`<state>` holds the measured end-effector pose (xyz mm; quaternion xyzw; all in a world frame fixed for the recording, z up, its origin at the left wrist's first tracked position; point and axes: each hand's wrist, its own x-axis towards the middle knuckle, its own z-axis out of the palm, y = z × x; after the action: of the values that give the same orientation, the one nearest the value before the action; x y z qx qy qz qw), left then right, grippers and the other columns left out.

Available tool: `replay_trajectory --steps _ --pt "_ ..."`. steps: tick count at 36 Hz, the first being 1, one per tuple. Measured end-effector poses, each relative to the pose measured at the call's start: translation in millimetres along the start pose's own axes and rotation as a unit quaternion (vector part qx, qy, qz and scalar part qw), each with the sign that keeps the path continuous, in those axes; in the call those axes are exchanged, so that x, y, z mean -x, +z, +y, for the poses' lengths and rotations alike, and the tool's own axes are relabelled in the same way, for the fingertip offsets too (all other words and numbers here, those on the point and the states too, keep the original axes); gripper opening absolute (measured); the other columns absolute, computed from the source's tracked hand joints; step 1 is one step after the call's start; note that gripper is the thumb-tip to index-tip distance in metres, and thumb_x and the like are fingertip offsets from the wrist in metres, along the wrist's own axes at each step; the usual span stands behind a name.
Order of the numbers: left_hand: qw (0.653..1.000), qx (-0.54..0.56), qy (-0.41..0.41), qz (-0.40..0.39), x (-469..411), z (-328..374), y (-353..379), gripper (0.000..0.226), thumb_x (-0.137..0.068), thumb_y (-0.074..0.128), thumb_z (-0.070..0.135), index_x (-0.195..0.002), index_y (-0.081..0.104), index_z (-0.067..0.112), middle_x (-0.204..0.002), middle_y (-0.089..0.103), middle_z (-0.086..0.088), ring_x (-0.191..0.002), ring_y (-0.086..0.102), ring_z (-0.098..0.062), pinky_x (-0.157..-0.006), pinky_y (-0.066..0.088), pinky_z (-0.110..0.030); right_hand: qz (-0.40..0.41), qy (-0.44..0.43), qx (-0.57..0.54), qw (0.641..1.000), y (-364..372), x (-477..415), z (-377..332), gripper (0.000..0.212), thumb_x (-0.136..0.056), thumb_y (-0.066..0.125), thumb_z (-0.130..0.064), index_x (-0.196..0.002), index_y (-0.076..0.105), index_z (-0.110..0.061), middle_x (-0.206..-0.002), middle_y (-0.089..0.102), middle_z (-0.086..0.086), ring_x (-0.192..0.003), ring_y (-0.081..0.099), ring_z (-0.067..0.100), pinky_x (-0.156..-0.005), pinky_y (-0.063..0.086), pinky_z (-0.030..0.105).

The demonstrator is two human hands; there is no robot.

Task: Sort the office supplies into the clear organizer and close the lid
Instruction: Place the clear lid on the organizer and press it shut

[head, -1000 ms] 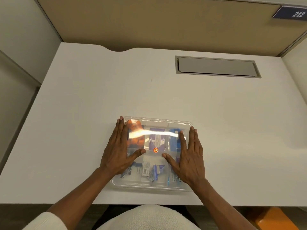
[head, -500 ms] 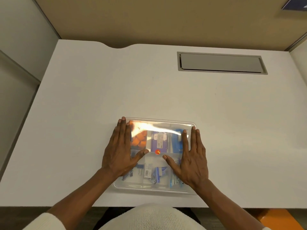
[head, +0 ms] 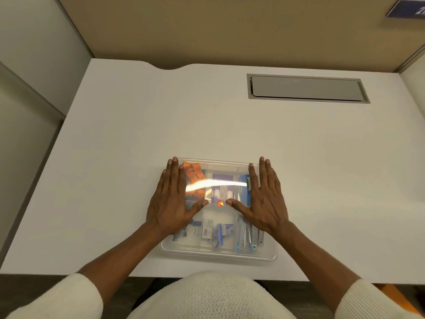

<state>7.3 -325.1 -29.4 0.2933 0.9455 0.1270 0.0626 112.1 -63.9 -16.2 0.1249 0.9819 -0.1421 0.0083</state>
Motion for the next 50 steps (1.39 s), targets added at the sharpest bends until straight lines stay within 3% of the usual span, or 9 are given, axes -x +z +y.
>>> replay_trajectory --steps 8,17,24,31,37,50 --pt "1.000 0.010 -0.008 0.001 -0.4 0.9 0.5 0.113 -0.090 0.030 0.087 -0.167 -0.004 0.011 -0.175 -0.013 -0.009 -0.163 -0.010 -0.024 -0.132 0.005 -0.042 0.013 0.005 -0.045 0.999 2.2 -2.4 2.5 0.129 -0.074 0.028 -0.102 -0.168 0.012 -0.015 -0.177 0.000 0.011 -0.164 0.002 0.028 -0.132 0.014 0.052" --pt "1.000 -0.012 -0.013 0.024 4.0 5.8 -3.4 0.107 -0.093 0.036 0.083 -0.167 0.007 0.012 -0.176 -0.007 -0.010 -0.163 -0.010 -0.024 -0.132 0.000 -0.040 -0.007 -0.008 -0.007 1.000 -0.6 -1.1 4.9 0.125 -0.079 0.034 -0.098 -0.168 0.000 -0.017 -0.176 -0.013 0.011 -0.163 -0.013 0.026 -0.133 0.011 0.051" --pt "0.999 -0.003 -0.023 0.044 33.7 9.6 6.1 0.087 -0.103 0.034 0.066 -0.166 0.017 0.010 -0.176 0.008 -0.012 -0.163 0.008 -0.027 -0.131 0.020 -0.047 0.001 -0.018 -0.005 1.000 -7.4 12.6 5.6 0.121 -0.082 0.034 -0.095 -0.168 0.006 -0.014 -0.175 -0.012 0.017 -0.163 -0.013 0.032 -0.132 0.012 0.054" --pt "0.996 0.085 -0.002 0.032 51.9 9.9 2.3 0.100 -0.097 0.042 0.072 -0.167 0.005 0.011 -0.177 -0.002 -0.006 -0.164 -0.001 -0.022 -0.132 0.018 -0.050 0.001 0.029 -0.045 0.999 -1.7 66.2 -9.3 0.108 -0.090 0.032 -0.089 -0.169 0.002 -0.023 -0.176 -0.014 0.007 -0.163 -0.014 0.023 -0.133 0.011 0.051" --pt "0.995 0.097 0.020 0.004 58.1 6.9 6.0 0.112 -0.092 0.039 0.081 -0.166 -0.002 0.008 -0.176 -0.009 -0.007 -0.164 -0.007 -0.024 -0.132 0.012 -0.050 -0.009 0.025 -0.029 0.999 6.1 85.3 -7.6 0.113 -0.089 0.048 -0.084 -0.168 0.001 -0.018 -0.176 -0.016 0.009 -0.163 -0.012 0.029 -0.129 0.024 0.055" --pt "0.999 0.029 0.011 0.021 55.0 8.6 8.8 0.108 -0.092 0.036 0.083 -0.166 0.013 0.007 -0.176 0.007 -0.012 -0.163 0.007 -0.030 -0.129 0.021 -0.058 0.012 0.033 -0.045 0.998 5.9 84.2 -11.4 0.111 -0.088 0.053 -0.082 -0.168 0.008 -0.020 -0.177 -0.009 0.008 -0.164 -0.006 0.029 -0.127 0.029 0.057"
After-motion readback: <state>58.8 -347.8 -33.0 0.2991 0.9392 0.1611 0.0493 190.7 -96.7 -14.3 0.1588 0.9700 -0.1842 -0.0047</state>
